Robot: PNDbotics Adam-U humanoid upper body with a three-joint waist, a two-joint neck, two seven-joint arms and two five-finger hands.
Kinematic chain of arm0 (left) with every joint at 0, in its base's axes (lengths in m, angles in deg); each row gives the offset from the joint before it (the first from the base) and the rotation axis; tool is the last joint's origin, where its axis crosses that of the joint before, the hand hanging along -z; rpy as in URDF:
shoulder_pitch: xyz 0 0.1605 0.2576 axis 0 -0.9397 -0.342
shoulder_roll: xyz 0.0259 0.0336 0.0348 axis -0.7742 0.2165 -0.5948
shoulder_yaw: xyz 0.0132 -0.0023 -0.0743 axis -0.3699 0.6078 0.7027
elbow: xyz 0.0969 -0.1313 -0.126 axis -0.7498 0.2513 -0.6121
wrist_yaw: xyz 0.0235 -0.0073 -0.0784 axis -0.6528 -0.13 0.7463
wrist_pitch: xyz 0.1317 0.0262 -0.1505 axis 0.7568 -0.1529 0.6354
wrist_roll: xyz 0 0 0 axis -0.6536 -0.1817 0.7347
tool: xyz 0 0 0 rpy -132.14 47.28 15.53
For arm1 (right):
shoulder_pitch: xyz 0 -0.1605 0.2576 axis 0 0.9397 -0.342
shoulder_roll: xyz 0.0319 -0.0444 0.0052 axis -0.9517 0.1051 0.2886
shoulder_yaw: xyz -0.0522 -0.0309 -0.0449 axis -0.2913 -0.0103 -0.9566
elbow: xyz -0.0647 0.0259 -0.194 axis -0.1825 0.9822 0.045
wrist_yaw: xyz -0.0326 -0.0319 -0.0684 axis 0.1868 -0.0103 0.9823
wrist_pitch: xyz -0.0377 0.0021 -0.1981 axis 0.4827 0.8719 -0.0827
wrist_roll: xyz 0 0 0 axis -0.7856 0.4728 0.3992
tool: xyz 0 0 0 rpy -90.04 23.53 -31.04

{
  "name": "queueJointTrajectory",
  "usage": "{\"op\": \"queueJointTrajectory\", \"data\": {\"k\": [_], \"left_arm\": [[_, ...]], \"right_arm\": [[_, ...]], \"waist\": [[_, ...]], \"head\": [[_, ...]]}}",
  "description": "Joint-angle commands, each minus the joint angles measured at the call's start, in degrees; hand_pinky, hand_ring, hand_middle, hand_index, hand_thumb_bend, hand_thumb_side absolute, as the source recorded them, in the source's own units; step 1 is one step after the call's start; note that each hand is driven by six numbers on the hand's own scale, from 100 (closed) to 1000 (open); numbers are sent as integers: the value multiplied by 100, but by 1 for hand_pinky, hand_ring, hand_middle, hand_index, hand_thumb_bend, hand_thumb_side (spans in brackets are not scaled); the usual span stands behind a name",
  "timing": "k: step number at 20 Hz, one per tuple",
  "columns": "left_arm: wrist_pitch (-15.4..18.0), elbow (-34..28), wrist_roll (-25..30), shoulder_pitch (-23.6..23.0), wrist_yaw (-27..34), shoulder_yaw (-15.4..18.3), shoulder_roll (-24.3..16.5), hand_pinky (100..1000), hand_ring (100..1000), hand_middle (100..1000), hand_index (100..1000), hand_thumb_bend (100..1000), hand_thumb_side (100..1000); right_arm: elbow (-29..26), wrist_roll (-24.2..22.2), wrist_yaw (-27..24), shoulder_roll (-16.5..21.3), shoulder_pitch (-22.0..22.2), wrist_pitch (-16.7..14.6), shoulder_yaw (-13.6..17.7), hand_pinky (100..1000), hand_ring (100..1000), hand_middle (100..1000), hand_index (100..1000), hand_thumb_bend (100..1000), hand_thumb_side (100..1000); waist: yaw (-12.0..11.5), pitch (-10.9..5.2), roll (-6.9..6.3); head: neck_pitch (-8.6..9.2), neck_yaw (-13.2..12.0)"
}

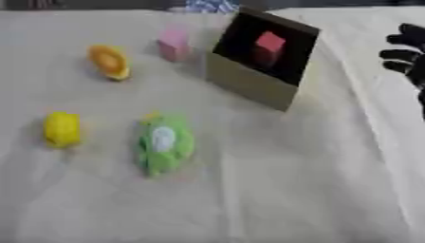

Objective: Pick up objects on the table and place them in the box.

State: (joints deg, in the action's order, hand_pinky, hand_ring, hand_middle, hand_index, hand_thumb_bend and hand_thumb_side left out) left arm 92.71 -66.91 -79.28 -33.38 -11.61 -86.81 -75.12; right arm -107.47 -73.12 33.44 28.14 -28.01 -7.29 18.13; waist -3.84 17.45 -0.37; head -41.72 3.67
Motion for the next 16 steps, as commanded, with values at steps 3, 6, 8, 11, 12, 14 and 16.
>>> {"op": "queueJointTrajectory", "data": {"k": [3, 6, 8, 11, 12, 14, 16], "left_arm": [[59, -106, 91, -92, -394, -46, -1065, 890, 848, 788, 878, 232, 700], [74, -106, 179, -131, -585, -94, -1465, 886, 846, 787, 880, 245, 698], [48, -106, 242, -141, -693, -122, -1673, 884, 845, 787, 881, 256, 693], [-18, -106, 421, -128, -880, -169, -1902, 881, 844, 788, 884, 263, 702], [-23, -106, 515, -111, -960, -188, -1979, 880, 843, 788, 887, 267, 701], [-15, -106, 754, -74, -1120, -227, -2115, 878, 842, 788, 889, 289, 700], [-9, -106, 1028, -33, -1272, -267, -2251, 878, 842, 790, 891, 307, 700]], "right_arm": [[-84, 48, 63, 288, -97, -86, 86, 810, 778, 785, 856, 100, 909], [-84, 60, 77, 335, -108, -107, 89, 810, 778, 785, 856, 100, 907], [-84, 66, 88, 373, -120, -122, 90, 810, 779, 785, 856, 100, 912], [-84, 89, 103, 432, -144, -156, 101, 810, 781, 787, 856, 100, 898], [-84, 102, 107, 457, -153, -173, 108, 810, 781, 787, 856, 100, 895], [-84, 131, 116, 509, -172, -209, 121, 810, 781, 787, 855, 100, 890], [-84, 155, 127, 559, -185, -240, 127, 810, 781, 787, 855, 100, 888]], "waist": [[-10, -52, -33], [-23, -40, -35], [-28, -32, -28], [-27, -21, -7], [-28, -19, 2], [-37, -14, 20], [-53, -7, 37]], "head": [[32, 43], [30, 67], [26, 79], [25, 79], [26, 73], [37, 72], [50, 84]]}}
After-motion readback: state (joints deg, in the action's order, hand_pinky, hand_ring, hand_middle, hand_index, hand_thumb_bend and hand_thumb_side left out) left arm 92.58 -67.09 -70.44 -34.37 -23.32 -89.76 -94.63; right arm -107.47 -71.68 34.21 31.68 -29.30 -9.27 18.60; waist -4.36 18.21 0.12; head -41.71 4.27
